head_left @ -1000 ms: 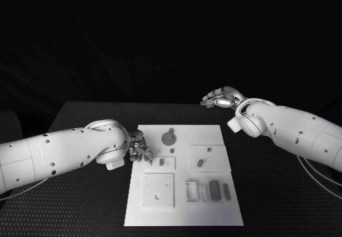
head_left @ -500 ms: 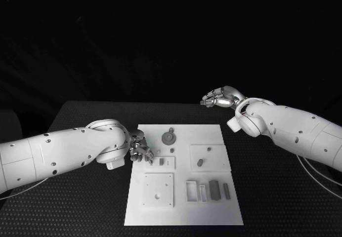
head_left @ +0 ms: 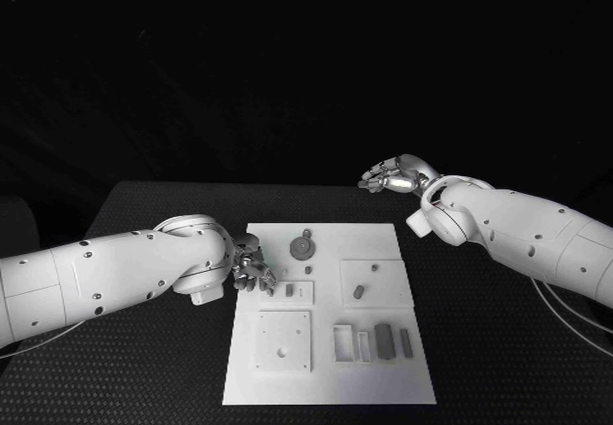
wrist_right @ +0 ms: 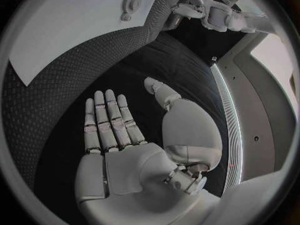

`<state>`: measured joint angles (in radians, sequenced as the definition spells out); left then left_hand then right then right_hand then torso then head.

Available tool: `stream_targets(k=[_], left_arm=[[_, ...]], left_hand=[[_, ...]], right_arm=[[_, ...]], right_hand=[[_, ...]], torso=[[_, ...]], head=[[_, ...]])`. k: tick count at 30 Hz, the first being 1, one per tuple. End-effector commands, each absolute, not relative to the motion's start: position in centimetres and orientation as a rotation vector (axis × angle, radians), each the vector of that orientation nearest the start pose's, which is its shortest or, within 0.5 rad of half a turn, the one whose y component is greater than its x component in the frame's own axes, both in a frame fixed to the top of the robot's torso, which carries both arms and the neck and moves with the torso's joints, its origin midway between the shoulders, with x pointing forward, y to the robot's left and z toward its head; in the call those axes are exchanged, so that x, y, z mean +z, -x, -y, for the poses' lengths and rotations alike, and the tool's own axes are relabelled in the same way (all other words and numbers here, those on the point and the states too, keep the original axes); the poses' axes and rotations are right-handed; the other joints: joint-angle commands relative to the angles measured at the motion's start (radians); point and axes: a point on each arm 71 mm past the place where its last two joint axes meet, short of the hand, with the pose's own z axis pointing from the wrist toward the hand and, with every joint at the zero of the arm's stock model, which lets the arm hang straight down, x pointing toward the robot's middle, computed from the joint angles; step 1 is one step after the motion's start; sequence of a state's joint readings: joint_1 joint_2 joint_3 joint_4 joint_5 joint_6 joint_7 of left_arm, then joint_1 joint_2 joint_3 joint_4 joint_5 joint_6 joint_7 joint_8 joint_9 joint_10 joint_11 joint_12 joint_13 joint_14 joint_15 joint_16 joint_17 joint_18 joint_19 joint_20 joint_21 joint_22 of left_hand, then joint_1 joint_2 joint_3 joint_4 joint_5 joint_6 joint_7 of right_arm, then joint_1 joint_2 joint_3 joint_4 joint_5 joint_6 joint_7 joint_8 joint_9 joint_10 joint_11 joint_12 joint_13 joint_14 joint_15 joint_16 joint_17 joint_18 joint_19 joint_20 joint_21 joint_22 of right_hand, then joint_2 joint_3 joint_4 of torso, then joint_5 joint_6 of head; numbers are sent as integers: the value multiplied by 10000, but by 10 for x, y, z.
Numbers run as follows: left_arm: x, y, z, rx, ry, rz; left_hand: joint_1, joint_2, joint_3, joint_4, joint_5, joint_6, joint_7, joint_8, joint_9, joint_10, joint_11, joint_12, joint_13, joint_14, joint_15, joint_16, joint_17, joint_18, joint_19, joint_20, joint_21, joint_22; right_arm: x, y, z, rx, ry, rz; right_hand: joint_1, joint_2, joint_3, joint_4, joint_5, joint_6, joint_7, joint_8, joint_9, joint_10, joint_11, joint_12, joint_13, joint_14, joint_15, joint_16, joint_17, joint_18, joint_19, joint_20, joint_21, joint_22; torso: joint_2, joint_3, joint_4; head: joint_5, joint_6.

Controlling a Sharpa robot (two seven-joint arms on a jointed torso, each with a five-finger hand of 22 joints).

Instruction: Assemble the parts on the task board

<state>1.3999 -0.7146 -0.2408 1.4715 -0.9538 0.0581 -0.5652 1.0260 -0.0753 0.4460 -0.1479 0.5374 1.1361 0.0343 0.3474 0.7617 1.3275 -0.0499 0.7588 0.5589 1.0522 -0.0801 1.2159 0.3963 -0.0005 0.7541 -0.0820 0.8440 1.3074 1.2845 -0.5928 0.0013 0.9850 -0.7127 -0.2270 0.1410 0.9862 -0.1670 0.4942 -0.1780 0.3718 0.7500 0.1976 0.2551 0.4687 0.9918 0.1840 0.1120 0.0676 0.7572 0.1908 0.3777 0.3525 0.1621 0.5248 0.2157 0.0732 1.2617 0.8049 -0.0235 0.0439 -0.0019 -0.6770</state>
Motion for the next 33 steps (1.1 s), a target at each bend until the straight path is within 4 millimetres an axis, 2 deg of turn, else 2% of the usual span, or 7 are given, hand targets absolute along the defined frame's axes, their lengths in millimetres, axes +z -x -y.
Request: stream_targets(k=[1,33], left_arm=[[-203,-493,-178,-3630,1410,-23215],[-207,-493,-177,-3583,1325,-23308]], left_hand=[[76,8,1352,-1407,-2,77,2,29,9,117,-204,-28,-8,32,4,34,-4,5,60,-889,65,203],[76,23,1347,-1405,-41,69,10,-3,29,102,-198,-39,-9,20,10,20,-12,5,48,-884,64,200]], right_arm=[[-154,-590,235,9690,-5162,-15882],[-154,-590,235,9695,-5162,-15887]], right_hand=[[-17,61,-10,39,62,-71,128,53,-14,58,-10,-62,15,-1,69,-54,-15,-177,64,-39,-67,17],[-18,60,-12,39,63,-75,130,62,-25,67,-8,-79,15,-2,70,-57,-15,-182,63,-42,-73,33]], torso=[[5,4,-4],[2,2,-1]], head=[[12,-11],[5,-45]])
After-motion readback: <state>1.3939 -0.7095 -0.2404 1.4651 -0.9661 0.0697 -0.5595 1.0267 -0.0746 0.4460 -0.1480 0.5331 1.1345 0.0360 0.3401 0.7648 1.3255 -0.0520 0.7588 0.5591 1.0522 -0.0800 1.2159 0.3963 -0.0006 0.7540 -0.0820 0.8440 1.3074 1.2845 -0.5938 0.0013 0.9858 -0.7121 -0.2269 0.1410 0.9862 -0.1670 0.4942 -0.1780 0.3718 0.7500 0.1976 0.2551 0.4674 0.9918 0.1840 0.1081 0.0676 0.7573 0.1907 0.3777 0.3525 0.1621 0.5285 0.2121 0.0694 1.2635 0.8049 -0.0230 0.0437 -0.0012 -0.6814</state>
